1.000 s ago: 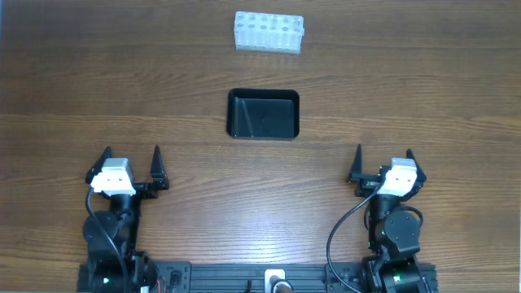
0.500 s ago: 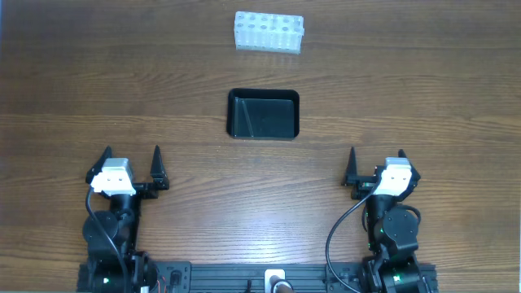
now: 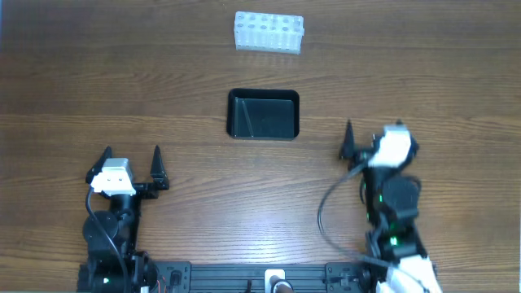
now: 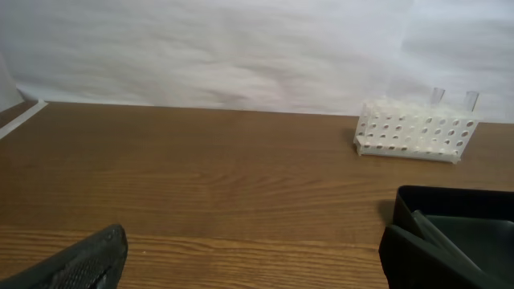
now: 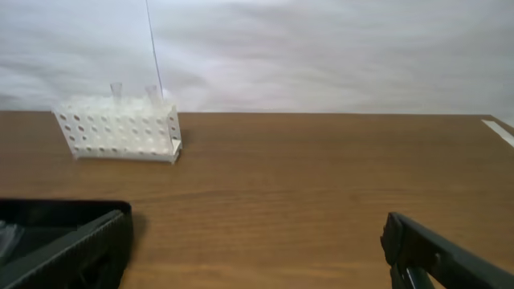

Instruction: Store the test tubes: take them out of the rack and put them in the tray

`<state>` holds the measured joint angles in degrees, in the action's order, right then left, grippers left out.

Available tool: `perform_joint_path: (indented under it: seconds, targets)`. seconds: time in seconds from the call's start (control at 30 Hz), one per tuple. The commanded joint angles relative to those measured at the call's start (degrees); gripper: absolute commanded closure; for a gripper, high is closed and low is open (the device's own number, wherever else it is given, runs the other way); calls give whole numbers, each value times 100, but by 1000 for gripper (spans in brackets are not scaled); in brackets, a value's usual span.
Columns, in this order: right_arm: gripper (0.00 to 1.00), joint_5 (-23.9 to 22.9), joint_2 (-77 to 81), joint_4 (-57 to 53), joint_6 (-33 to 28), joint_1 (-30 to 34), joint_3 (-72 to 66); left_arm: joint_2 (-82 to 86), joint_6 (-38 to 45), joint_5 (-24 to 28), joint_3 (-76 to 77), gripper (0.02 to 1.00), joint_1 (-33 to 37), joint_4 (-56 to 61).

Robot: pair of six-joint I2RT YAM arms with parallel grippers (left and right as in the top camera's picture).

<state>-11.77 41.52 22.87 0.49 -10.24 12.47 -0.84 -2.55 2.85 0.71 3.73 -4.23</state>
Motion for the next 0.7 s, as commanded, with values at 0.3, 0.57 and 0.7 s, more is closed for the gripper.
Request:
perform_joint_path:
  seconds: [0.3,0.57,0.7]
  targets:
    - [9,358,3939,-391,463,-885,3383,55,79,76,-37,18,26,2]
    - [18,-164,5772,-1545,876,-1556,5598,55,79,76,-37,18,26,2]
    - [20,-160,6522,-2100,944,-1703,6575,55,79,76,-37,18,26,2]
